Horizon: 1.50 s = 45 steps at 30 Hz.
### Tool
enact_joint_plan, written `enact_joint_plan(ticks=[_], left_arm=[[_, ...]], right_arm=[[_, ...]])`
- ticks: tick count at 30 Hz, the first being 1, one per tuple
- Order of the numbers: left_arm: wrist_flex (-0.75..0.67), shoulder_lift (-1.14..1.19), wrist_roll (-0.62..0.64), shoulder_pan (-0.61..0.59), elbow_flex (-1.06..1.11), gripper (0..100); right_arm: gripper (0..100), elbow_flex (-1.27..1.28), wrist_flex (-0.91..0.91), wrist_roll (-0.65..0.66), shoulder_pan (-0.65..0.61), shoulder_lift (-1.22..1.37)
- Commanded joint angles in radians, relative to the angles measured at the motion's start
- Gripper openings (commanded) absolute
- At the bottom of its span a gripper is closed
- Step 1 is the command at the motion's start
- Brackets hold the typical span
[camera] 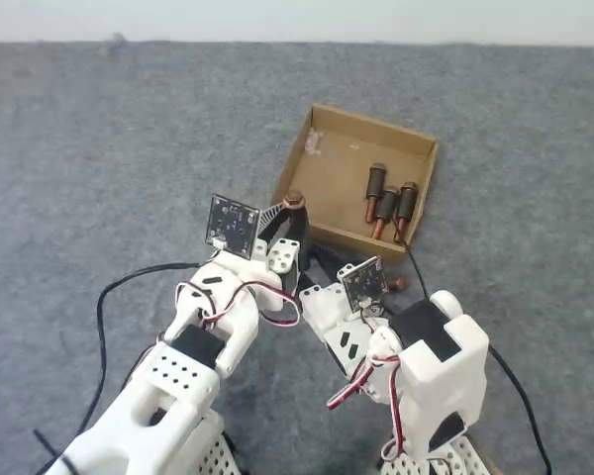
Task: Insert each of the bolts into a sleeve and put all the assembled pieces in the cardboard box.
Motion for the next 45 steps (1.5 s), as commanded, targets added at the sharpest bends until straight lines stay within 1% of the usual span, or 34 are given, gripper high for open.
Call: enact_joint_plan(ticks=[1,10,14,18,26,34,38,41,45], left_arm=[[-0.020,-0.026,-0.009,0.020,-0.001,1],[-0.021,-0.032,-0.009,0.041,0.004,1],[-0.052,-0.026,-0.009,0.041,0.008,1],[-0.051,-0.025,-0.008,0.041,0.008,1],[-0.055,-0.025,-0.008,0.048,0.028,1],[-0.051,-0.025,-0.008,0.048,0.031,1],[-0.055,-0.025,0.020,0.048,0.051,1],[-0.049,-0.025,0.020,0.048,0.053,1],[-0.054,-0.025,0.020,0.058,0.071,1]], right_arm=[[0.6,-0.002,-0.031,-0.002,0.005,-0.012],[0.6,0.018,-0.051,0.000,0.005,-0.013],[0.6,0.028,-0.053,0.011,0.007,-0.013],[0.6,0.031,-0.054,0.034,0.007,-0.013],[0.6,0.060,-0.108,0.034,0.004,-0.013],[0.6,0.064,-0.111,0.034,0.004,-0.013],[0.6,0.068,-0.120,0.034,0.008,-0.015],[0.6,0.101,-0.160,0.034,0.008,-0.051],[0.6,0.140,-0.147,0.031,0.019,-0.122]])
